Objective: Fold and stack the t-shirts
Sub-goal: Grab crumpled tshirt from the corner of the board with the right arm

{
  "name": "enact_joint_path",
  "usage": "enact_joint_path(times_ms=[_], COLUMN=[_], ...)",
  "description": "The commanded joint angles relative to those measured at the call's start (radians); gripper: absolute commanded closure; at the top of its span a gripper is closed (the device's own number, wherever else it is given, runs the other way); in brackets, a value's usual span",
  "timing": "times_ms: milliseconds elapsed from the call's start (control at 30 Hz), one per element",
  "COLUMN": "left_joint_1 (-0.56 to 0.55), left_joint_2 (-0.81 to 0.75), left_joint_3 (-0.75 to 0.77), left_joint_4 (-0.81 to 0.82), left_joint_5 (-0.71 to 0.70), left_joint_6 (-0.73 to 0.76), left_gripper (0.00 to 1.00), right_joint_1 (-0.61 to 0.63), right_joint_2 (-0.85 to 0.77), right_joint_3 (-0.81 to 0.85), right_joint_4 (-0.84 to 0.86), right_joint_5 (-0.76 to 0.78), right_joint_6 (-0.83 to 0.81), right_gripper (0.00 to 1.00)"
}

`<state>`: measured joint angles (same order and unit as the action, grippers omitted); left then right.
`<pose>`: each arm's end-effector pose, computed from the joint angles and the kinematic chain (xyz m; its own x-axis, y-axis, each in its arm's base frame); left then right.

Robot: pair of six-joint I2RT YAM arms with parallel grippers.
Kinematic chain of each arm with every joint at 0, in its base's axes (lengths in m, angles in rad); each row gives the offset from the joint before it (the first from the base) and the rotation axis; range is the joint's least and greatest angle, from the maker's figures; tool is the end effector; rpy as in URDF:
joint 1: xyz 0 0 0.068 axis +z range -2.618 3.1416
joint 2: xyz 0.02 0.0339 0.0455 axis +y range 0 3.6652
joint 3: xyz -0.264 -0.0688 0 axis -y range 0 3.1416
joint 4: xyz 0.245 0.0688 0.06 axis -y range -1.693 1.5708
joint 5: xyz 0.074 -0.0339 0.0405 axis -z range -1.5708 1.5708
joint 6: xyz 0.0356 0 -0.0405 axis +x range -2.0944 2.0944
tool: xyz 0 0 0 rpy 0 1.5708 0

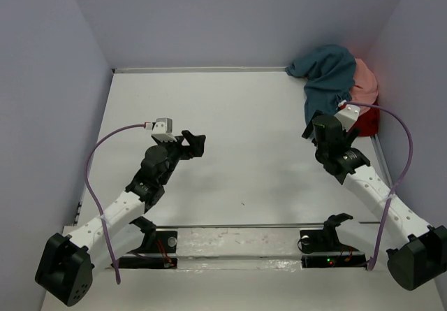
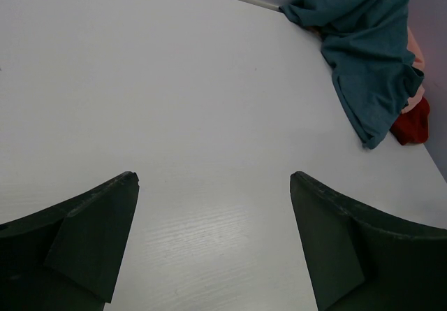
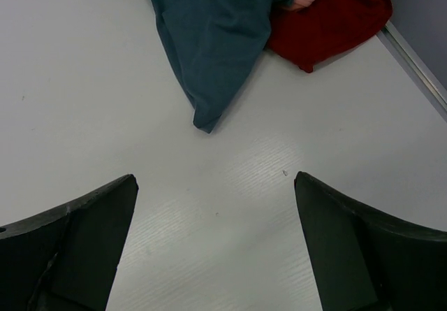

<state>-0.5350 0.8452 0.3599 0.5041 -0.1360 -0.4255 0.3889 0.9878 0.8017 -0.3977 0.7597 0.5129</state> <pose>0.1735 -0.0972 0.2518 -0.1456 -0.3891 -0.9096 0.3605 0.8353 -0.4150 0.2034 0.0569 0.2925 -0.3184 0.2540 -0.9133 0.4740 0.8770 0.0787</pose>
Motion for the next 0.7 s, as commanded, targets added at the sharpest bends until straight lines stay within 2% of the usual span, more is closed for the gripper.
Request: enact_joint_path(times_ms=[0,233,400,467,600,667], left_joint_1=[-0.003,-0.002,-0.003,-0.003,-0.002,-0.002], left_joint_2=[-0.018,-0.015,-0.011,-0.012,-0.031,-0.037], left_joint_3=[0.039,0.04,0.04,0.043,0.033,0.03], left_joint_4=[0.036,0.033,0.034,0.034,0.034,0.034], left_joint_5=[-0.019,-0.024,-0.013,-0.005,-0.007,-0.014], left_joint_6=[0.008,0.01,0.001,0.001,-0.001,-0.002], left_gripper=[0.01,0.01,0.01,0.01,0.01,0.01], right_joint_1=[0.001,0.001,0.001,-0.037,-0.217,-0.243], right_joint_2=[-0.041,-0.045,0.087,0.156,0.25,0.299], right_joint_3=[0.007,0.019,0.137,0.201,0.289,0.327], right_joint_4=[0.016,0.077,0.028,0.023,0.028,0.03], right_joint_5=[-0.005,-0.132,-0.06,-0.052,-0.265,-0.257], right_joint_6=[-0.005,-0.137,-0.159,-0.148,-0.116,-0.126], right_gripper=[0.0,0.0,0.0,0.0,0.0,0.01])
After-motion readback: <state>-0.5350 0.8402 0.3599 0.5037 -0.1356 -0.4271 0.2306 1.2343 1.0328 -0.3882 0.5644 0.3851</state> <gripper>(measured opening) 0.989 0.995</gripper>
